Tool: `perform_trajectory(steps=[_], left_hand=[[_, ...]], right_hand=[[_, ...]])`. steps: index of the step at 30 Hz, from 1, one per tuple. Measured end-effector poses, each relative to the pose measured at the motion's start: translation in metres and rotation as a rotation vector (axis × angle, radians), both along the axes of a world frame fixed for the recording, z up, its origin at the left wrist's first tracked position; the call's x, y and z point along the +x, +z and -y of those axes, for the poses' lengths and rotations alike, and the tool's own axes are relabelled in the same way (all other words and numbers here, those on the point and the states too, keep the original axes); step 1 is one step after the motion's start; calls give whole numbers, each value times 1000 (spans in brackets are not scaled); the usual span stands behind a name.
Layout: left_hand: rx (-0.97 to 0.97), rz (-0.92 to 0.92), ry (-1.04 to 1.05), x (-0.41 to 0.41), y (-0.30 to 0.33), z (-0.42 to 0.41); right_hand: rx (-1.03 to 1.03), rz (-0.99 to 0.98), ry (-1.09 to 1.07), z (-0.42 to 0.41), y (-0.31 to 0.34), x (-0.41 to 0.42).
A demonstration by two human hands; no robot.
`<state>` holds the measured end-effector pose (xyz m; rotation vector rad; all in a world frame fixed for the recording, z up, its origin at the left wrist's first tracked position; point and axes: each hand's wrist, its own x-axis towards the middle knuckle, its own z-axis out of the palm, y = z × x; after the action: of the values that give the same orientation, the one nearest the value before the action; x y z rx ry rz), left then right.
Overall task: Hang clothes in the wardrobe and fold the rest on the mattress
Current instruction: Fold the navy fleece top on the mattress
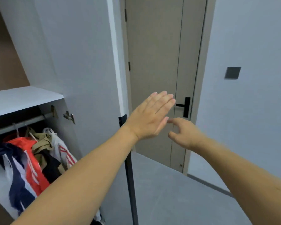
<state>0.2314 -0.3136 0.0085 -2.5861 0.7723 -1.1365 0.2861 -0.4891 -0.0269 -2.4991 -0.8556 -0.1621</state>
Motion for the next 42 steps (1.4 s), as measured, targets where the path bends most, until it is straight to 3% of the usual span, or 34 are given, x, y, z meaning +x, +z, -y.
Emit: perform_trajectory(steps=[7,16,29,34,42], left_hand=[[-30,-113,-14,103,-12,106],[-237,-291,-74,213,-63,294],[12,-657,-395,369,-221,592],[145,-777,-564,369,-278,724],[273,-817,-773,350,-359,897]], right_hand=[[-3,-51,-379,166,-15,63],[31,-91,-575,349,-62,120],[211,-302,-1030,607,-203,175],[247,-394,-1248,708,-260,135],[324,-429,-1581,860,-339,74]])
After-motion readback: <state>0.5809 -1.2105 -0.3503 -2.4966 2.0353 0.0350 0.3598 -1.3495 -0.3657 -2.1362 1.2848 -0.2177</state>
